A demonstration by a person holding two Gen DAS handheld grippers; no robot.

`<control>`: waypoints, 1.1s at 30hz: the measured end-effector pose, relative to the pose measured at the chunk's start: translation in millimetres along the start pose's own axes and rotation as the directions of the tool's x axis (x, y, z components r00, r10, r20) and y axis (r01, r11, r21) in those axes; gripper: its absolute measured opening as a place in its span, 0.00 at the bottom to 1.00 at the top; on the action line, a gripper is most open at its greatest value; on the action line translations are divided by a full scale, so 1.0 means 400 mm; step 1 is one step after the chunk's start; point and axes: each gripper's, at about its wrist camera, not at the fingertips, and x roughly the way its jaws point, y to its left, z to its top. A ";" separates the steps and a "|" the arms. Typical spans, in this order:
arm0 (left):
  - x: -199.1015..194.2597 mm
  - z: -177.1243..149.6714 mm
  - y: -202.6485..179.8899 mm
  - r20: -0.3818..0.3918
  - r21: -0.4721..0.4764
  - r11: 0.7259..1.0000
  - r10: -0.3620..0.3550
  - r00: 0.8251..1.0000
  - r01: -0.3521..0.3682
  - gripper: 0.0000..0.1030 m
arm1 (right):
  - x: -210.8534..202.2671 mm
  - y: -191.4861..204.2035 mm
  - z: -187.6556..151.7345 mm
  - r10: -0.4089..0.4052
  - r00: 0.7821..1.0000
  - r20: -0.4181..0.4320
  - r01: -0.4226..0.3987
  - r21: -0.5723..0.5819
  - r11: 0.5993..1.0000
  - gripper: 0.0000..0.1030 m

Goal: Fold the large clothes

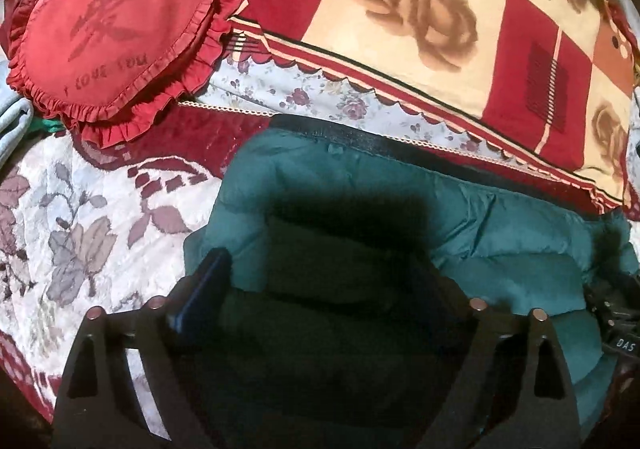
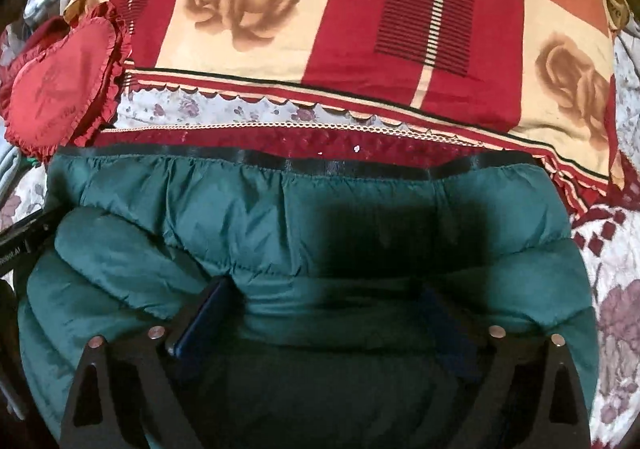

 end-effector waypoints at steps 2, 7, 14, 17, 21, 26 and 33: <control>0.006 -0.003 -0.006 0.004 0.005 1.000 0.009 1.000 -0.009 0.89 | 0.008 -0.004 -0.003 0.007 1.000 0.007 -0.007 0.002 1.000 0.96; 0.002 -0.006 -0.008 0.001 0.006 1.000 0.014 1.000 -0.014 0.89 | -0.007 0.005 0.002 -0.008 1.000 -0.005 0.008 -0.007 1.000 0.96; -0.078 -0.021 -0.013 0.033 -0.001 0.999 0.032 0.999 -0.032 0.89 | -0.148 0.025 -0.017 -0.022 0.998 0.053 0.020 0.022 1.000 0.96; -0.125 -0.032 -0.032 0.055 0.033 0.998 0.046 0.997 -0.048 0.89 | -0.222 0.045 -0.031 -0.043 0.993 0.110 0.041 0.018 0.999 0.96; -0.185 -0.046 -0.051 0.090 0.057 0.997 0.042 0.995 -0.047 0.89 | -0.296 0.065 -0.049 -0.066 0.986 0.153 0.063 0.025 0.998 0.96; -0.267 -0.066 -0.063 0.137 0.045 0.999 0.018 0.990 -0.024 0.89 | -0.349 0.094 -0.085 -0.107 0.979 0.171 0.105 0.017 0.994 0.96; -0.336 -0.098 -0.075 0.173 0.055 0.997 0.039 0.984 -0.049 0.89 | -0.408 0.087 -0.129 -0.085 0.974 0.212 0.064 0.104 0.993 0.96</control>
